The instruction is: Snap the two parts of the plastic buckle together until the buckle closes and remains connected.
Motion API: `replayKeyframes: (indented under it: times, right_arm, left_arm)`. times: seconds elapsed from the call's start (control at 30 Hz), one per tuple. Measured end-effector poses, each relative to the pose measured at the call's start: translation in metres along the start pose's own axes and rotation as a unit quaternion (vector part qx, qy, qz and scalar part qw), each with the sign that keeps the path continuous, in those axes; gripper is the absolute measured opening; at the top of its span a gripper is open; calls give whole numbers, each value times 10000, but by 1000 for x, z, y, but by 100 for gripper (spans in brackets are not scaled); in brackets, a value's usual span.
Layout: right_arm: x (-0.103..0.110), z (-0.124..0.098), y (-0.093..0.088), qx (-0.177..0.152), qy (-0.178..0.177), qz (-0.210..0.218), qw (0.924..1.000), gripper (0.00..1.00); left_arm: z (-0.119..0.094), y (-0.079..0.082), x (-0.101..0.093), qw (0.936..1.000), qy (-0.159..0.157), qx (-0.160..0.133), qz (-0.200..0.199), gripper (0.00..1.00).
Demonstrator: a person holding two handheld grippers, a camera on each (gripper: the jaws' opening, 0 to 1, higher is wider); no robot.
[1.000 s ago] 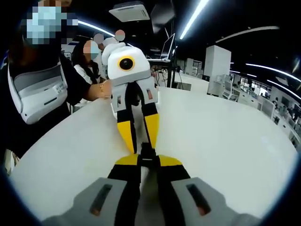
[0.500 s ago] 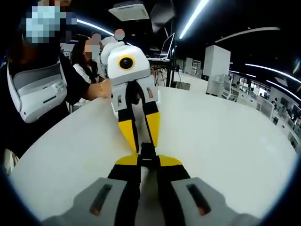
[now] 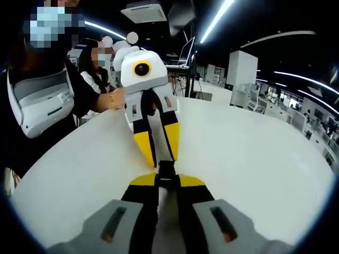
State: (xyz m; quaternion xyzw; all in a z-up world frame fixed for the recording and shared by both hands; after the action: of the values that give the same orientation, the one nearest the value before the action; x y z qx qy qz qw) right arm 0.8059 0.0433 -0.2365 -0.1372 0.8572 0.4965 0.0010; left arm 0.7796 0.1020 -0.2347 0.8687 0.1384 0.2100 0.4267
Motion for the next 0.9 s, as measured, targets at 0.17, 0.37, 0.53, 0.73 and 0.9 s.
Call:
replayKeyframes:
  times: [0.17,0.37,0.53,0.73,0.9]
  right_arm:
    - [-2,-1,-1,-10,-32,66,10000,12]
    - [-15,-3,-3,-51,-136,260,9996,12]
    - [-25,-3,-5,-62,-249,349,9991,12]
    - [-33,-5,-10,-89,-370,474,9981,12]
    - [-37,-8,-13,-73,-455,532,9975,12]
  left_arm:
    - [-1,0,2,10000,49,13,-14,13]
    - [-2,0,4,9999,112,0,1,13]
    - [-2,1,4,9999,108,-20,-13,13]
    - [-3,0,5,9999,145,10,11,14]
    - [-3,0,5,9998,166,33,38,14]
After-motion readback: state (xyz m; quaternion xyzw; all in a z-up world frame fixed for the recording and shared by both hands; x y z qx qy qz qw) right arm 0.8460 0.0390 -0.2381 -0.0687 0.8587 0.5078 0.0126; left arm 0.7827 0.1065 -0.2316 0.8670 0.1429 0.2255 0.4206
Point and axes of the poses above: the point that each gripper's makers call its tool centre point, and the gripper's own axes: z roughly forward along the fingers, x roughly to its left, y roughly out of its top, the point moved 3 cm from there along -z, roughly backward along the fingers, and after that the axes turned 5 degrees about x, right-handed, at the moved point
